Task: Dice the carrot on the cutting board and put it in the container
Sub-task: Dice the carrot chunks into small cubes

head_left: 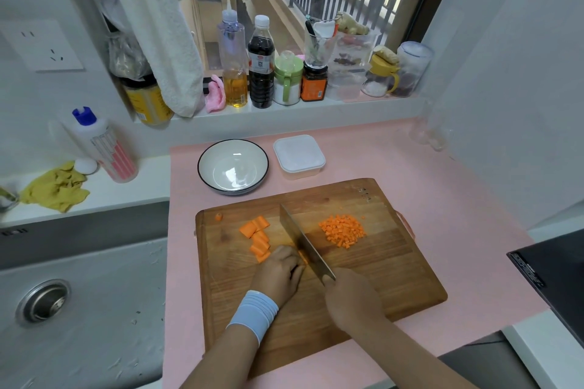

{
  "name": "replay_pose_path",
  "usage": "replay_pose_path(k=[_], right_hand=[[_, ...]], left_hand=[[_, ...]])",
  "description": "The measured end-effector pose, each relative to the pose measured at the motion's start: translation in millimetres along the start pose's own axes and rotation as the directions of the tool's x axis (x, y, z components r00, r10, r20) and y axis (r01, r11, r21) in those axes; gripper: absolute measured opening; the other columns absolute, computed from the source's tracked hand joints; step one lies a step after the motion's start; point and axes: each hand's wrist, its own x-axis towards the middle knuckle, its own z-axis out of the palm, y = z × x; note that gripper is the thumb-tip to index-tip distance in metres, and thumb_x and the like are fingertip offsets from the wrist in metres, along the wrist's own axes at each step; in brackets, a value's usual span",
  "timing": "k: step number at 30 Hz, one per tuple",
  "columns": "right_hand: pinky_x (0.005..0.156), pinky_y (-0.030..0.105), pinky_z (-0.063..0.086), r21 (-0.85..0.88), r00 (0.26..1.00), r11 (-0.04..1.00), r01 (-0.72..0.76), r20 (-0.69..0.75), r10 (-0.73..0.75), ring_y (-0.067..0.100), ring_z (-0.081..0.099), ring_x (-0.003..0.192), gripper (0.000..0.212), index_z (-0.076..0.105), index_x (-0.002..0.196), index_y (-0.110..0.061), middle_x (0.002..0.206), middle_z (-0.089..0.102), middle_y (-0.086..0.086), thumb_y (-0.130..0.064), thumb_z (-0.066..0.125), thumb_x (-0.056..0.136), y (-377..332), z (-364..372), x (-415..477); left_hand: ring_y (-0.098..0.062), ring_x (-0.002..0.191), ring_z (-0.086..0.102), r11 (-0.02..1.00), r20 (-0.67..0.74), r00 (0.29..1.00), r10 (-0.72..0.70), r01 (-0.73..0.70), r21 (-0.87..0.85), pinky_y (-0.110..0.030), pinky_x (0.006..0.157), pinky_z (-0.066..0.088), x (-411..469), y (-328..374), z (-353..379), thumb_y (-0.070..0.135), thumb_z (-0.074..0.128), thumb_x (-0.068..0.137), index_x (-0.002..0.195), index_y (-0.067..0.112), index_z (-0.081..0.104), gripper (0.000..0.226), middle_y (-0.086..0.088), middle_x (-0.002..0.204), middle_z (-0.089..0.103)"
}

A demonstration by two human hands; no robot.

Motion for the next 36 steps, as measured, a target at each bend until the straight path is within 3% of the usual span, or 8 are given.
replay_pose_path(k=[12,18,23,28,31,36], right_hand=[[0.086,0.038,0.053,0.03,1.0,0.999,0.027,-0.009,-0.026,0.015,0.063,0.09,0.028,0.064,0.1,-0.025,0.092,0.064,-0.007,-0.037,0.039,0.105,5,-1,-16],[0.086,0.041,0.054,0.062,0.997,0.997,-0.045,0.07,0.041,0.019,0.064,0.091,0.029,0.064,0.101,-0.021,0.095,0.066,-0.001,-0.039,0.042,0.103,7,-1,0],[0.085,0.04,0.053,0.04,0.997,0.999,-0.036,0.075,0.033,0.018,0.063,0.091,0.03,0.064,0.103,-0.022,0.096,0.066,-0.002,-0.039,0.04,0.103,2,3,10],[0.073,0.033,0.049,0.165,0.992,0.985,-0.047,0.125,0.027,0.014,0.059,0.077,0.029,0.062,0.085,-0.025,0.082,0.062,-0.005,-0.037,0.043,0.103,12,-2,17],[0.067,0.031,0.045,0.251,0.988,0.966,-0.062,0.153,0.023,0.015,0.058,0.071,0.031,0.064,0.083,-0.021,0.076,0.062,-0.002,-0.037,0.046,0.103,19,-12,20],[0.059,0.029,0.04,0.217,0.993,0.976,-0.03,0.118,0.004,0.013,0.059,0.065,0.034,0.064,0.078,-0.021,0.067,0.062,-0.004,-0.037,0.047,0.103,22,-32,28]], left_hand=[[-0.006,0.089,0.054,0.999,0.019,1.0,-0.02,0.02,-0.03,-0.019,0.077,0.046,1,-4,-1,0.011,0.072,0.083,0.08,0.016,0.072,0.006,0.006,0.086,0.063],[-0.003,0.09,0.052,0.998,0.033,0.999,-0.032,0.034,-0.051,-0.006,0.084,0.037,3,-3,-2,0.01,0.073,0.083,0.078,0.015,0.073,0.007,0.005,0.085,0.064],[-0.005,0.091,0.053,0.998,0.026,0.999,-0.043,0.044,-0.053,-0.011,0.084,0.041,2,-5,0,0.011,0.072,0.083,0.081,0.015,0.074,0.005,0.004,0.086,0.065],[-0.003,0.092,0.053,0.996,0.037,0.998,-0.059,0.061,-0.065,-0.006,0.087,0.035,2,-5,-1,0.013,0.072,0.084,0.083,0.017,0.076,0.005,0.006,0.088,0.065],[-0.003,0.093,0.053,0.993,0.042,0.996,-0.076,0.08,-0.084,-0.012,0.086,0.041,2,-5,-2,0.012,0.072,0.084,0.083,0.017,0.075,0.005,0.007,0.089,0.064],[-0.005,0.098,0.051,0.981,-0.029,0.982,-0.188,0.186,-0.059,-0.01,0.091,0.038,2,1,-2,0.009,0.076,0.08,0.096,0.015,0.073,0.018,0.006,0.099,0.062]])
